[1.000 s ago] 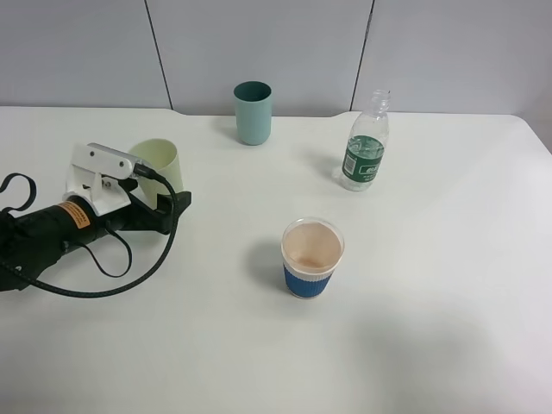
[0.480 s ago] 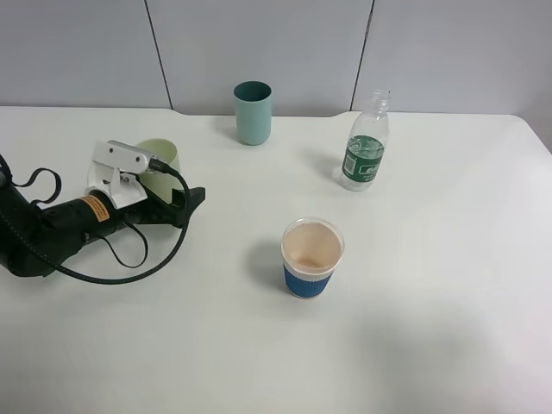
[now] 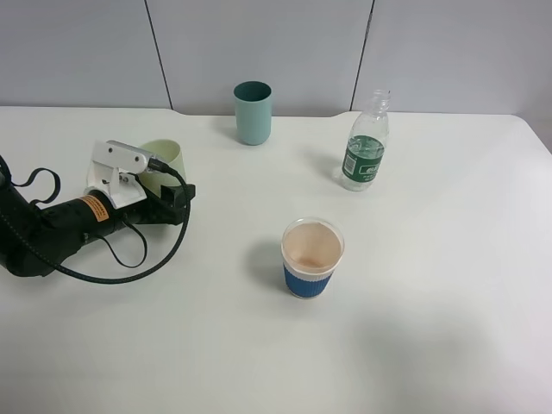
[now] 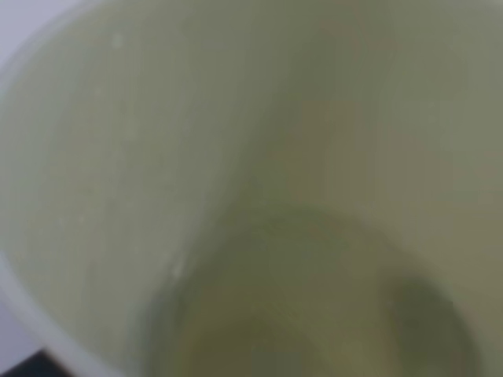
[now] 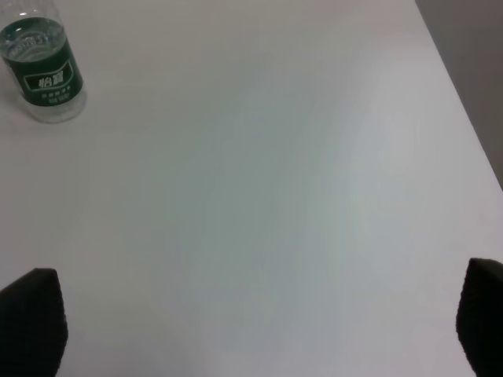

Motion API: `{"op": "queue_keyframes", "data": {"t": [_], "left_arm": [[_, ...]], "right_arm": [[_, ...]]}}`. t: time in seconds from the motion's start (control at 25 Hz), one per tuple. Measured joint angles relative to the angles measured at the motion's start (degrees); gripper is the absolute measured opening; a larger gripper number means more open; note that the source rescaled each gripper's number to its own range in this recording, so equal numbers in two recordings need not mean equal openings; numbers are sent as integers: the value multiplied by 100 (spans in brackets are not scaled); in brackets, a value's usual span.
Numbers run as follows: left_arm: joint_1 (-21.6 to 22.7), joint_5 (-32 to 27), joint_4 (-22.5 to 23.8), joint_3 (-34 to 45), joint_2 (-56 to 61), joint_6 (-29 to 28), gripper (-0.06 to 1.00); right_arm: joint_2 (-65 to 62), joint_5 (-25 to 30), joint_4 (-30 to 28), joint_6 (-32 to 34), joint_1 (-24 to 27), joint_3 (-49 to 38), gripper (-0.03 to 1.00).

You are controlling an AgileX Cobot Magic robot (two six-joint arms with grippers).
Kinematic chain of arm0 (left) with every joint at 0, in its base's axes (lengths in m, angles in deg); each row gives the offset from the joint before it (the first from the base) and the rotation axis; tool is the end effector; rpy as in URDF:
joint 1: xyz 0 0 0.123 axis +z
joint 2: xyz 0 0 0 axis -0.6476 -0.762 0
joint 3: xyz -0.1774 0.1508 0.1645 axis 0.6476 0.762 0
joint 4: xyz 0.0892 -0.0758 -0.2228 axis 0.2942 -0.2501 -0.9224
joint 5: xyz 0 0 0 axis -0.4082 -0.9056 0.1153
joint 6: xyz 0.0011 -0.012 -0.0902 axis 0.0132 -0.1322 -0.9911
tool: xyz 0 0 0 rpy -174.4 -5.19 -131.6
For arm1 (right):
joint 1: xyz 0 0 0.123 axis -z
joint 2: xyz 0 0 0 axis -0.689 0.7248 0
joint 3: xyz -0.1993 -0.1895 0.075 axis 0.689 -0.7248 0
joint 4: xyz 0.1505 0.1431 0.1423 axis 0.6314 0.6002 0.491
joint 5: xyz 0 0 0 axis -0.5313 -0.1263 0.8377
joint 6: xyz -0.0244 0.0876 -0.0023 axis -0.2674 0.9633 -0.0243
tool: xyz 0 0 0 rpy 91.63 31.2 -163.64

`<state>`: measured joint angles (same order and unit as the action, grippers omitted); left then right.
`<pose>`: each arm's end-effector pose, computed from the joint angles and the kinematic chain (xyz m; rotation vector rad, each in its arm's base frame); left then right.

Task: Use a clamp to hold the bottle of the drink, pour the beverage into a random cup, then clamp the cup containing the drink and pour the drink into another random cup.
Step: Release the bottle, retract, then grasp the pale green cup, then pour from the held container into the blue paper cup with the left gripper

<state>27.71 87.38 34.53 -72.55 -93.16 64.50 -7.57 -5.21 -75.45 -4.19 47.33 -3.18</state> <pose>0.2781 -0.0882 0.0676 0.3670 1.8838 -0.4393 -0.0059 -0.0016 0.2767 0.0274 2.0531 -0.0951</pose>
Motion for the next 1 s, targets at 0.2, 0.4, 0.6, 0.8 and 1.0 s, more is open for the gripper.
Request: {"op": "queue_keyframes", "data": {"t": [0.2, 0.4, 0.6, 0.8, 1.0], "left_arm": [[0, -81, 0, 28, 86, 18, 3], [-5, -94, 4, 302, 662, 268, 3], [-5, -113, -102, 801, 1346, 458, 3], [-5, -371, -516, 1115, 1973, 477, 3], [-5, -1134, -712, 1150, 2594, 477, 3]], "right_arm": [[0, 0, 0, 0, 0, 0, 100], [0, 0, 0, 0, 0, 0, 100], [0, 0, 0, 0, 0, 0, 100], [0, 0, 0, 0, 0, 0, 100], [0, 0, 0, 0, 0, 0, 100]]}}
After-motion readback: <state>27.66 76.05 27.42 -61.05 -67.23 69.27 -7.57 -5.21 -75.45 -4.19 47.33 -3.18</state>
